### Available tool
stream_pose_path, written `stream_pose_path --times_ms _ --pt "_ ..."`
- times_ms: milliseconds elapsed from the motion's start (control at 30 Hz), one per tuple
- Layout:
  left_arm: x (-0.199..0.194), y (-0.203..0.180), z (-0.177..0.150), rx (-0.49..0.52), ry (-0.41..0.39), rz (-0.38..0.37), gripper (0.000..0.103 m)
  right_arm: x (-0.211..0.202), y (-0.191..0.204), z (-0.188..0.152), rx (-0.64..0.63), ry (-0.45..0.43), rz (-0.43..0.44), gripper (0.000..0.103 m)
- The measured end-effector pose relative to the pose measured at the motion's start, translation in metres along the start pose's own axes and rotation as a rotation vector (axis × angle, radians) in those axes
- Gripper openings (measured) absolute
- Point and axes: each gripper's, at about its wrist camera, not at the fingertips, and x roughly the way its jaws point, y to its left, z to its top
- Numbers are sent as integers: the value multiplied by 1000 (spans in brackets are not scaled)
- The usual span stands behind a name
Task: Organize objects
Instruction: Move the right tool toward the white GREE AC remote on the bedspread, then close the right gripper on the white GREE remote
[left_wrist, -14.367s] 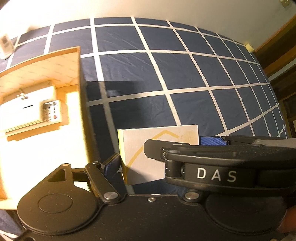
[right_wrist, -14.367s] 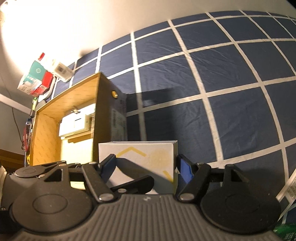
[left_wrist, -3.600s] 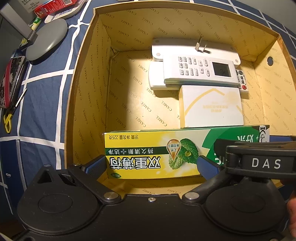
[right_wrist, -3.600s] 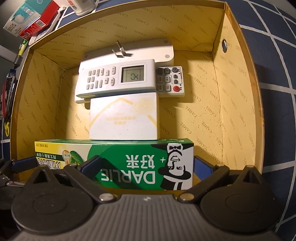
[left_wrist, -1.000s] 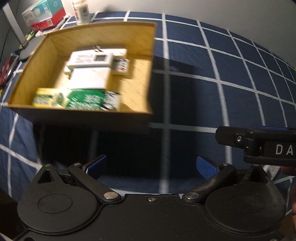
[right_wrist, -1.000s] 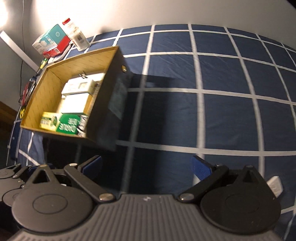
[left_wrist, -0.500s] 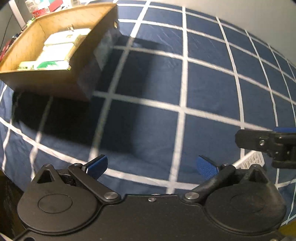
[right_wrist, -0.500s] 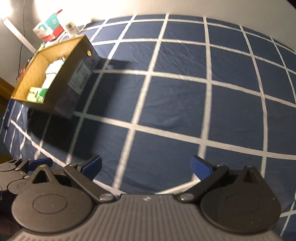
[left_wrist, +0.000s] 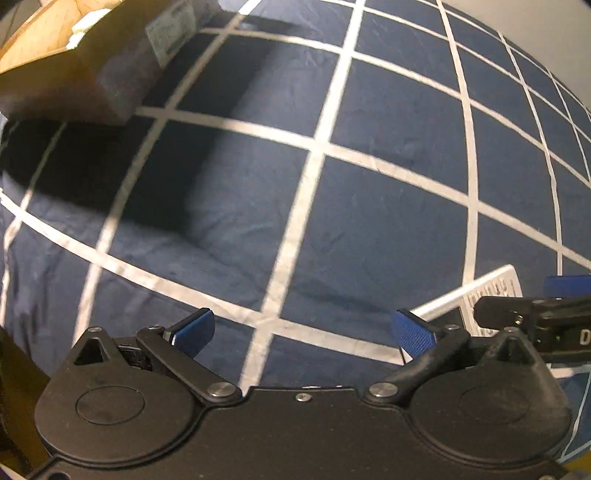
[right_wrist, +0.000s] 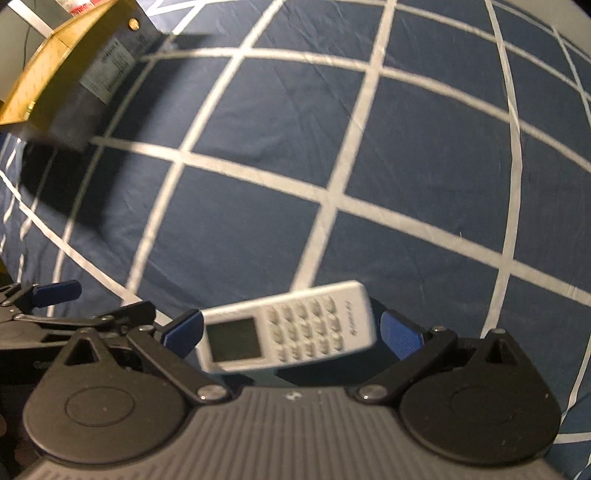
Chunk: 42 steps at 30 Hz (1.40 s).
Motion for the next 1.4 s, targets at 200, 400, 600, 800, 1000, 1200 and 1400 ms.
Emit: stream_pose_path --times_ms 200,400,600,800,1000,1200,1400 --pt "11 -12 -9 7 27 6 103 16 -13 -4 -8 40 0 101" --pt "14 -13 -12 -11 36 4 103 20 -20 1 -13 53 21 101" --pt "16 -16 -15 -7 51 -27 103 25 -18 6 -28 70 28 95" --pt "19 -21 -17 -1 68 -70 103 28 -16 3 -26 77 25 81" --pt "21 -23 -19 3 76 -106 103 27 -19 -2 102 79 27 77" --pt "25 -26 -17 3 86 -132 103 28 -10 -10 176 58 22 77" --pt "31 -36 -14 -7 97 -171 103 28 -9 -7 142 49 22 76"
